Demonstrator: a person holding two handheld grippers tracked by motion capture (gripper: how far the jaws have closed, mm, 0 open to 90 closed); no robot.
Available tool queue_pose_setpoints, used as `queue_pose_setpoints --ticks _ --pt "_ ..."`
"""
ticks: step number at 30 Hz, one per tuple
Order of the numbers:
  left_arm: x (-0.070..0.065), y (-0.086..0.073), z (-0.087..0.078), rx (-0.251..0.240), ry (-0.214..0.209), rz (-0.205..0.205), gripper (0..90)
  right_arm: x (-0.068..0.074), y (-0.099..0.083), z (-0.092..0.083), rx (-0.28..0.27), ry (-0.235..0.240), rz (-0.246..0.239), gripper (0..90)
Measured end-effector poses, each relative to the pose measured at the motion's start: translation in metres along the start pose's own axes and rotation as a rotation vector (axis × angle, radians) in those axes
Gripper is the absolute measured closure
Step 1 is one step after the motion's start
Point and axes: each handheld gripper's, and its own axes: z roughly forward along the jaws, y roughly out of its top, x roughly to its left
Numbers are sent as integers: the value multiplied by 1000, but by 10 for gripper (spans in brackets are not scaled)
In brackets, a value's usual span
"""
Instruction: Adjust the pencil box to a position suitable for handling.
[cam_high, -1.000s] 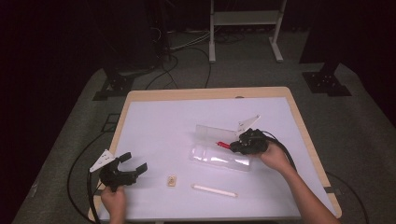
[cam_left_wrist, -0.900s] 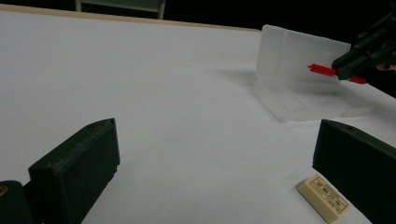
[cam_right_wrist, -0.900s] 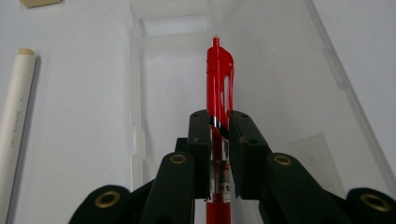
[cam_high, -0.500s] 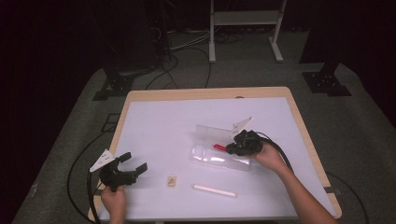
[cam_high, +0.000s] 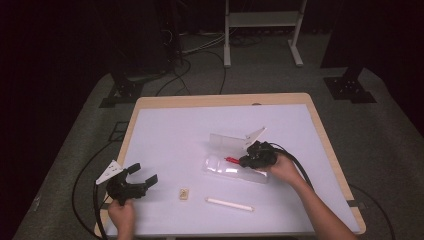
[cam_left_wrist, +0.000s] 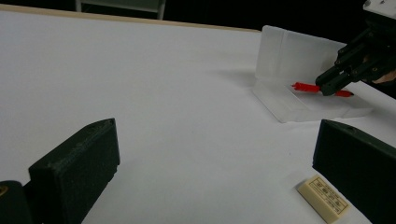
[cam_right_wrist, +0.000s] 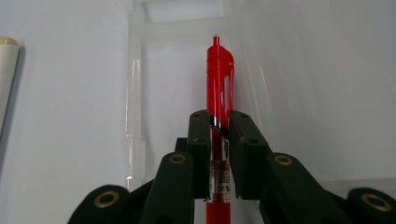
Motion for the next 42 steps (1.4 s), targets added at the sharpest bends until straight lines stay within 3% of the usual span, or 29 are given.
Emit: queue_pose_setpoints --ticks 15,24,42 --pt "-1 0 0 -3 -1 -5 1 1 -1 7 19 17 3 778" --pt "0 0 0 -1 -1 -3 1 1 -1 4 16 20 8 722" --pt "0 0 0 -1 4 -12 1 6 0 -13 -57 35 23 624"
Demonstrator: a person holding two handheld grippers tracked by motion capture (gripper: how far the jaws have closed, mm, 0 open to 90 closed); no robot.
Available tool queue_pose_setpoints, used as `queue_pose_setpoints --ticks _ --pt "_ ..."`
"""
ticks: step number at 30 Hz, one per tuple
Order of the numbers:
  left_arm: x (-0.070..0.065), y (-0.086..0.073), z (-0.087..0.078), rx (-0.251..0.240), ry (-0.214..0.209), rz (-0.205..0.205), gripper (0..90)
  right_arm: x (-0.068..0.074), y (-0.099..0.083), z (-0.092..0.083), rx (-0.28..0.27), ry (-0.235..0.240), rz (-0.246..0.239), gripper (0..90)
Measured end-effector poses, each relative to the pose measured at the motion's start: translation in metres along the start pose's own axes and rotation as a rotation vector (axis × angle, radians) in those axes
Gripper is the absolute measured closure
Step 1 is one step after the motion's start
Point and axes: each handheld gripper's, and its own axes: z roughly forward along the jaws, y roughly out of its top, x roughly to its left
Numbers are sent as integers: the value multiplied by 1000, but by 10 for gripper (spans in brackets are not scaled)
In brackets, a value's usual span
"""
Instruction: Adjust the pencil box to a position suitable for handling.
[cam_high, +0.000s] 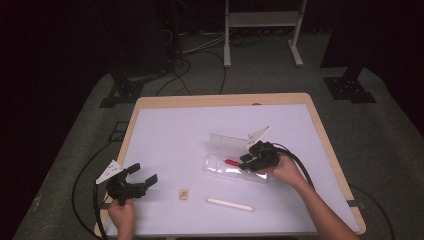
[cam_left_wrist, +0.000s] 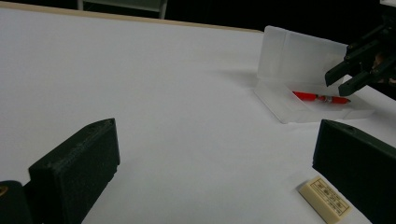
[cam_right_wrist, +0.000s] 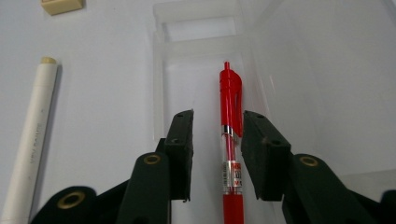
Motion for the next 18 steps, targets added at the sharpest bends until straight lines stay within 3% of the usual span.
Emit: queue_pose_setpoints --ticks 18 --pt "-1 0 -1 -7 -6 -6 1 15 2 -14 -65 39 36 549"
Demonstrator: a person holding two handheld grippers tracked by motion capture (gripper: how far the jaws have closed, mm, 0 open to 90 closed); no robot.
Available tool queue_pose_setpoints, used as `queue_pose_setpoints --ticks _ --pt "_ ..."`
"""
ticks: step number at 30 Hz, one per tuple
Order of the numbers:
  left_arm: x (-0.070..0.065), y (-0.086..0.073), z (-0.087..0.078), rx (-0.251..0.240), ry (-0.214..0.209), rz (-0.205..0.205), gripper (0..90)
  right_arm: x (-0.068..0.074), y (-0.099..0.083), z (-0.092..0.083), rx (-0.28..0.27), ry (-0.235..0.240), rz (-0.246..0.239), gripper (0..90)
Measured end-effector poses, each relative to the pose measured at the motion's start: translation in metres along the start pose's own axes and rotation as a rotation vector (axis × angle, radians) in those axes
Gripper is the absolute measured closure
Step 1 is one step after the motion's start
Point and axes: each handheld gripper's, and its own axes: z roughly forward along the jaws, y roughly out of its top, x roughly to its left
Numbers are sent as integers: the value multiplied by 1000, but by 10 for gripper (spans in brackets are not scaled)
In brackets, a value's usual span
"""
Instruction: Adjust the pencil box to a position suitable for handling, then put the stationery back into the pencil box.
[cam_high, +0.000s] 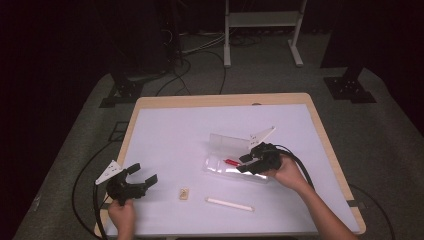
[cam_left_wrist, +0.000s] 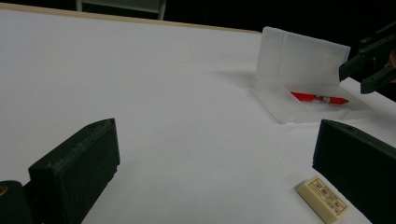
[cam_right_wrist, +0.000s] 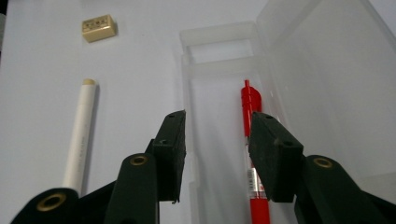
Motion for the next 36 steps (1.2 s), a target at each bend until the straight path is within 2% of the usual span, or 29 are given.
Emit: queue_pose_setpoints --ticks 8,12,16,17,21,28,36 --pt "0 0 0 0 -1 8 1 10 1 0 6 25 -21 516" --pt "0 0 0 -3 -1 4 1 19 3 -2 11 23 -49 510" --pt "0 0 0 -1 -1 6 1 23 3 -4 14 24 -56 499" --pt "0 0 0 0 -1 4 1 26 3 -5 11 24 -47 493" --pt "0 0 0 2 0 4 1 36 1 -7 -10 39 -62 484" --pt "1 0 0 -4 0 0 1 51 -3 -3 -16 75 -67 476" --pt "1 0 0 -5 0 0 1 67 -5 6 9 107 -85 461"
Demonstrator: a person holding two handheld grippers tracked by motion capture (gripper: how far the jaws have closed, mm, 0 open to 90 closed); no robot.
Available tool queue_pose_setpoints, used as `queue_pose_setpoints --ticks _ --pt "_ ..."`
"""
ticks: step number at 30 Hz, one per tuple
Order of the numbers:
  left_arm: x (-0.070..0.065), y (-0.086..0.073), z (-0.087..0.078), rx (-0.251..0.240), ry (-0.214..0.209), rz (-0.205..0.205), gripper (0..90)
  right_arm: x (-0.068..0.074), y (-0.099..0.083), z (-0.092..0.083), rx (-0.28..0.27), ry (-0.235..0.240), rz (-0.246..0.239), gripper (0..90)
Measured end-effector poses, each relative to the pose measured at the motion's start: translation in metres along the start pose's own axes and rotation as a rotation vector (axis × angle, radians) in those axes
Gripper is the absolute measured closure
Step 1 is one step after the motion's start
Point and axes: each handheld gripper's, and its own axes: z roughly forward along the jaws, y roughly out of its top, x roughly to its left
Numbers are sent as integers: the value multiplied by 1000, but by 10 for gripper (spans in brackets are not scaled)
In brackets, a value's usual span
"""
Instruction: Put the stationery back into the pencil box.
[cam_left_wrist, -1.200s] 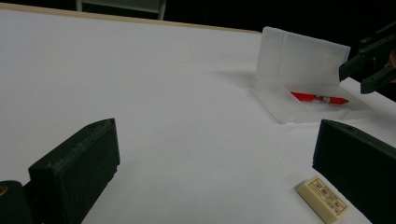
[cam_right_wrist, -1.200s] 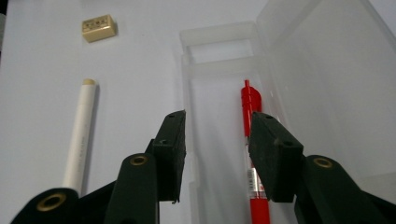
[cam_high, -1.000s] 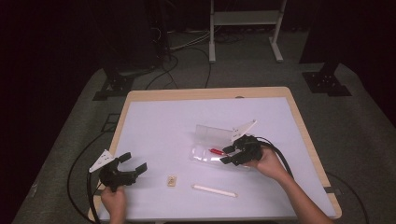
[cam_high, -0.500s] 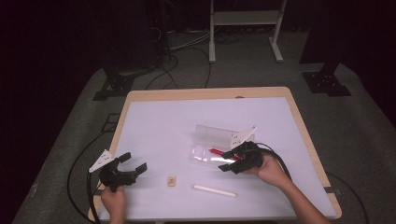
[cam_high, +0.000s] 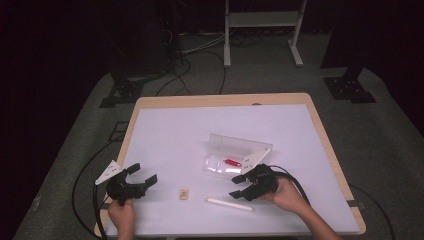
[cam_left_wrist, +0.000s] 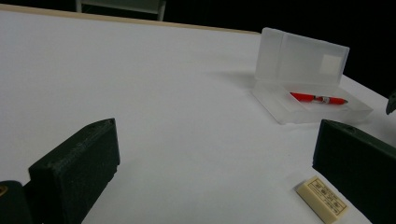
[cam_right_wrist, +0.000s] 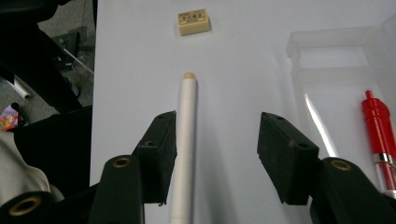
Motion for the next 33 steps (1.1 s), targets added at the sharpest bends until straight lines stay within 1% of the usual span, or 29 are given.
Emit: queue_pose_setpoints --ticks 4,6,12,16,18,19,21,25,30,33 --pt "0 0 0 1 0 2 1 3 0 2 2 8 -1 462" --pt "0 0 0 1 1 1 1 6 0 3 8 13 -12 460" --pt "0 0 0 2 2 1 1 11 0 5 6 25 -9 459" --pt "0 0 0 2 1 1 1 15 -1 8 22 42 -7 457" --pt "0 0 0 0 1 0 1 17 -1 10 25 44 -18 457" --pt "0 0 0 -1 1 0 1 18 -1 10 29 48 -13 458" --pt "0 0 0 -1 1 0 1 18 -1 12 32 48 -22 458" --pt "0 0 0 0 1 0 1 19 -2 13 36 50 -18 466" --pt "0 0 0 -1 0 -1 1 21 -4 16 43 43 -20 504" --pt "0 0 0 0 0 0 1 19 -7 19 53 54 -3 548"
